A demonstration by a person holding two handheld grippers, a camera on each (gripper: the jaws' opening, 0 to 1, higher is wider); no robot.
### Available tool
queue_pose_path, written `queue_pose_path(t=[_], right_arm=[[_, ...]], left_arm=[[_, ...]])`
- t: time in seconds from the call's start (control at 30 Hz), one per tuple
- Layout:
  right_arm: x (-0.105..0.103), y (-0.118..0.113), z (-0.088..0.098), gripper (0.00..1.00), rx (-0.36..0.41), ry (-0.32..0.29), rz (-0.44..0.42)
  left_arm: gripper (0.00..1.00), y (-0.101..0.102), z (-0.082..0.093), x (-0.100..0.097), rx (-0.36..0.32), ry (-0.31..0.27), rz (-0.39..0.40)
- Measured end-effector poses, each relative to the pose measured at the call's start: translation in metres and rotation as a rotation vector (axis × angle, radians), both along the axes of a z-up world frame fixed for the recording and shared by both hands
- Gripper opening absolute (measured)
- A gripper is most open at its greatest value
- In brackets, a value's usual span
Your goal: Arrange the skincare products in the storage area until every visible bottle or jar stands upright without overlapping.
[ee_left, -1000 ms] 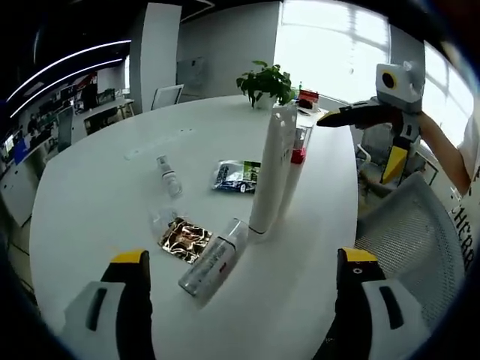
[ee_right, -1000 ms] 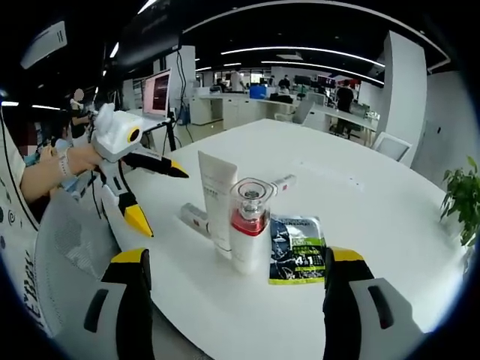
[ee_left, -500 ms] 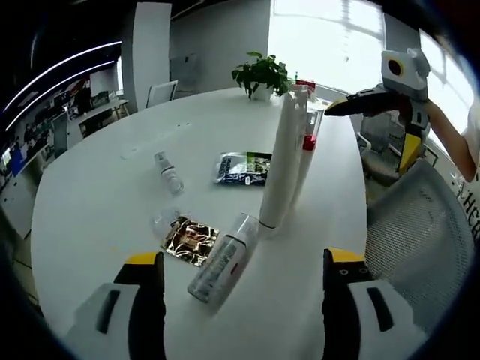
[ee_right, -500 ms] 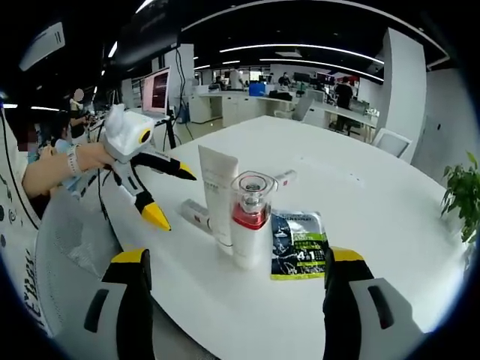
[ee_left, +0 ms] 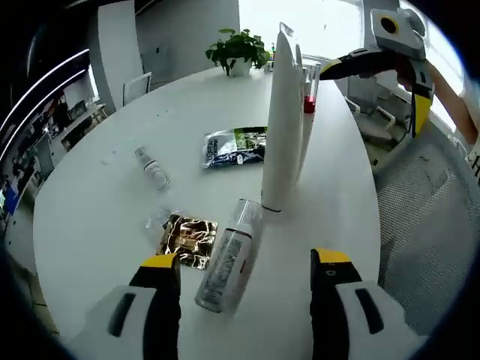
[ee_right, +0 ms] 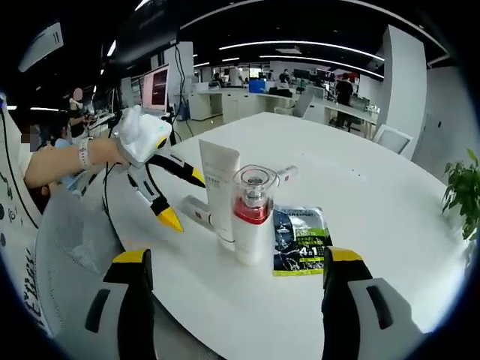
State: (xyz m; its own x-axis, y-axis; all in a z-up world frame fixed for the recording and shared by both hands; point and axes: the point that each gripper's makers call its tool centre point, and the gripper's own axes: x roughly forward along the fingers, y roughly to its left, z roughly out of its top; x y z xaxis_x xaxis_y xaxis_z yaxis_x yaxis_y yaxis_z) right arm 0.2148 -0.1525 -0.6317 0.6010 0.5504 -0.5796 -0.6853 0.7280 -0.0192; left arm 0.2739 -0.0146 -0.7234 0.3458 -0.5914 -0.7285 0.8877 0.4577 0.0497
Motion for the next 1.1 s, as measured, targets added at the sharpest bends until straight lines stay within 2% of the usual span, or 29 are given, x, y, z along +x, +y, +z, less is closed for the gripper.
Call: queue_pose_path(t=[0.03, 0.2, 0.43, 0.57, 0.83, 0.9, 1.1], right_arm=[[0.000, 0.000, 0.000, 0.93, 0.000, 0.002, 0.001], [-0.001, 0.004, -0.002, 0.92, 0.004, 0.011, 0.010], [-0.003, 0.009, -0.006, 0.90, 0.013, 0.026, 0.019], [-0.004, 0.010, -0.007, 0.90, 0.020, 0.031, 0.016], [-0.006, 0.007, -0.010, 0.90, 0.026, 0.041, 0.008], [-0.006, 0.007, -0.010, 0.90, 0.027, 0.041, 0.004], [-0.006, 0.007, -0.011, 0.89, 0.034, 0.048, 0.000]], left_arm=[[0.60, 0.000, -0.004, 0.001, 0.018, -0.010, -0.024], [0.58, 0.002, -0.012, 0.005, 0.050, -0.005, -0.042], [0.45, 0.005, -0.020, 0.010, 0.112, -0.004, -0.063], [0.35, 0.005, -0.024, 0.014, 0.136, -0.005, -0.067], [0.30, 0.002, -0.030, 0.018, 0.189, -0.013, -0.111], [0.33, 0.001, -0.031, 0.020, 0.204, -0.017, -0.108], [0.26, 0.004, -0.035, 0.025, 0.215, -0.007, -0.104]])
